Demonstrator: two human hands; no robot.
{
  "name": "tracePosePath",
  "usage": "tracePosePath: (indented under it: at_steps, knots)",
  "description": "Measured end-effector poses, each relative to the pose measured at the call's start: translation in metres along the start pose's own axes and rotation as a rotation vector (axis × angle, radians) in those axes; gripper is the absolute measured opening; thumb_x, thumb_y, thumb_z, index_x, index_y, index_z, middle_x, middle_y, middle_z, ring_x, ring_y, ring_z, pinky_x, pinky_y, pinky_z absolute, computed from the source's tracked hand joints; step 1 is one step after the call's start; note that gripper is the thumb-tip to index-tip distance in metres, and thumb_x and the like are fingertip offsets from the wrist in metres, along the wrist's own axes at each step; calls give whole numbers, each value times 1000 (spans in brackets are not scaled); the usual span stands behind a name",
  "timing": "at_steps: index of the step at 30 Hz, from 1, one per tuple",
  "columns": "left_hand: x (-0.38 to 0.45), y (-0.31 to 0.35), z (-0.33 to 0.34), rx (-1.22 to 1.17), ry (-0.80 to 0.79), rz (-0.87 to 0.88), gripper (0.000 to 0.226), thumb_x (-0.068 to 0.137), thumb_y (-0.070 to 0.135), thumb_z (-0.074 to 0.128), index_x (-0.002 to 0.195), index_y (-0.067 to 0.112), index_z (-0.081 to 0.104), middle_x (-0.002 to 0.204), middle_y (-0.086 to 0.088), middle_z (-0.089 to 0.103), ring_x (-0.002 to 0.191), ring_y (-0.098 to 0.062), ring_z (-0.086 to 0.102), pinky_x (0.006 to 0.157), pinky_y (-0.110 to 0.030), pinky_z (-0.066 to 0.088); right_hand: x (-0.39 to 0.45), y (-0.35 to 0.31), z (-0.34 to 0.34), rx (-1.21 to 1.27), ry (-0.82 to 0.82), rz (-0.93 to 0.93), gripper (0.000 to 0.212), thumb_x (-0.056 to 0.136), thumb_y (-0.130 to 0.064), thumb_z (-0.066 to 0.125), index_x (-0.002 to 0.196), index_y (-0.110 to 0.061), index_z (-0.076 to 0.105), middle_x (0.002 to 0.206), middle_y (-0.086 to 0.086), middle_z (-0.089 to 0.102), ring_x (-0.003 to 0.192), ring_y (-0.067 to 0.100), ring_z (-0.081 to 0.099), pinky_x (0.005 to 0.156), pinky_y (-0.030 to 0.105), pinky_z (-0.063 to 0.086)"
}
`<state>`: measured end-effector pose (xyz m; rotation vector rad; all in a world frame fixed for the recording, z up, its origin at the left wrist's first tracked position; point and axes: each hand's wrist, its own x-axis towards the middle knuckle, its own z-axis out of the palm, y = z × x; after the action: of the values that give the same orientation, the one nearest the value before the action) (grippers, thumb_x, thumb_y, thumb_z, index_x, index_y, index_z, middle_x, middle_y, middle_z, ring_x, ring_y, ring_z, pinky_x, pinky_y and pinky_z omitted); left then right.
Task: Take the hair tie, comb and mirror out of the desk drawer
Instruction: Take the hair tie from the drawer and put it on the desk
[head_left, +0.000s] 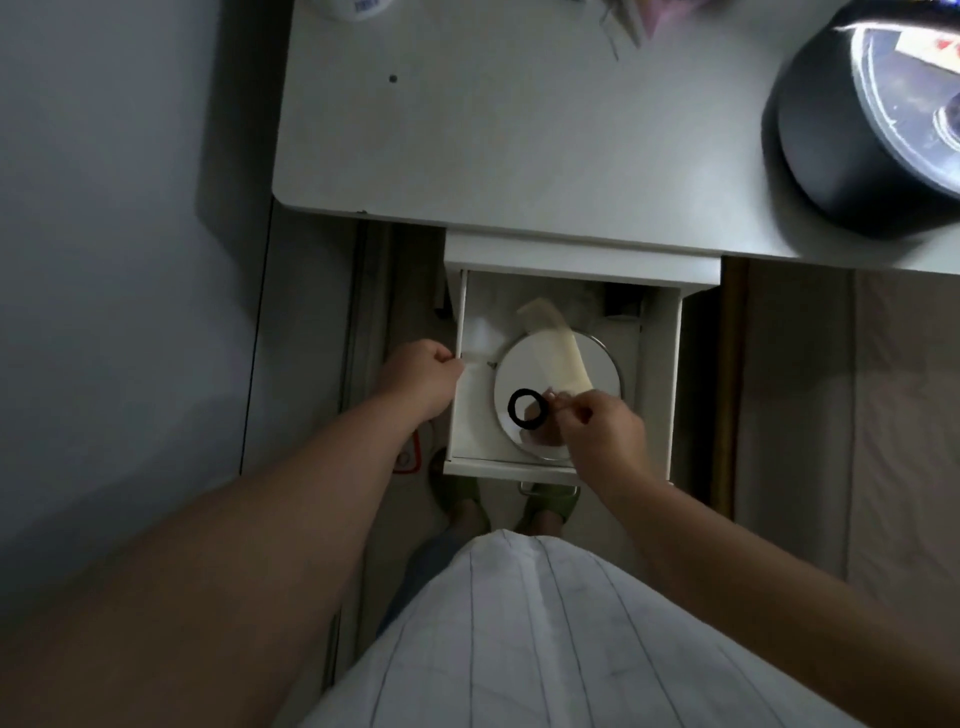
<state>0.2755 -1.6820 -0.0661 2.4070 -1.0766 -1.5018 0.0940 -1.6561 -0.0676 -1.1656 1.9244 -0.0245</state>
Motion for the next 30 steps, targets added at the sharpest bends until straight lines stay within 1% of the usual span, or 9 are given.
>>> tracePosePath:
  at_steps: [4,8,13,17,19,22,25,27,30]
  knots:
    - [4,-3,0,17,-20,25,23,92,24,50,105,11,63,94,-3,60,83,-16,54,56,-23,37,8,-15,14,-102,-21,50,26,89,-27,52,104,-11,66,93,4,59,83,22,56,79,38,54]
    - [7,-5,-2,-10,-55,12,26,92,24,50,112,11,61,102,-7,64,88,-19,59,71,-28,44,11,-22,22,-150,-64,74,29,89,-23,50,108,-8,64,86,4,56,87,25,59,78,38,52]
    - [9,-8,-4,-35,-88,8,24,92,25,51,110,12,61,106,-9,67,95,-23,64,74,-30,47,9,-27,25,-240,-75,78,28,92,-20,46,114,-9,60,88,7,55,82,22,51,67,29,39]
    - [10,-7,-5,-55,-105,-8,22,91,25,52,106,12,61,104,-10,67,96,-25,65,80,-35,50,13,-31,25,-241,-99,103,28,93,-19,44,115,-8,59,88,5,49,82,18,46,68,27,36]
    - [10,-7,-6,-69,-110,-7,18,91,25,52,101,13,61,103,-11,67,95,-26,65,78,-34,50,12,-30,25,-254,-115,115,28,93,-18,45,116,-10,59,88,4,49,83,18,45,69,27,36]
    - [7,-5,-5,-83,-121,-18,15,92,23,52,99,13,60,99,-10,65,86,-21,61,67,-27,46,9,-33,22,-227,-122,119,26,90,-16,48,112,-11,62,86,3,52,81,19,49,67,28,39]
    - [9,11,-8,-145,-90,-25,17,91,22,52,100,11,61,94,-9,64,85,-22,61,72,-33,47,16,-41,0,-163,-40,61,23,86,-19,51,100,-9,67,76,3,59,71,19,55,62,30,46]
    - [8,20,-8,-192,-64,-33,17,91,21,52,101,10,61,92,-8,61,84,-22,59,70,-32,46,24,-56,-21,-137,-13,-13,17,87,-21,54,86,-10,67,66,0,58,60,14,53,51,26,42]
    - [11,25,-7,-163,-71,-58,19,91,19,52,104,8,60,91,-7,59,81,-20,56,62,-26,41,30,-77,-39,-81,21,-79,14,87,-20,56,79,-14,65,65,-2,58,60,12,52,48,22,38]
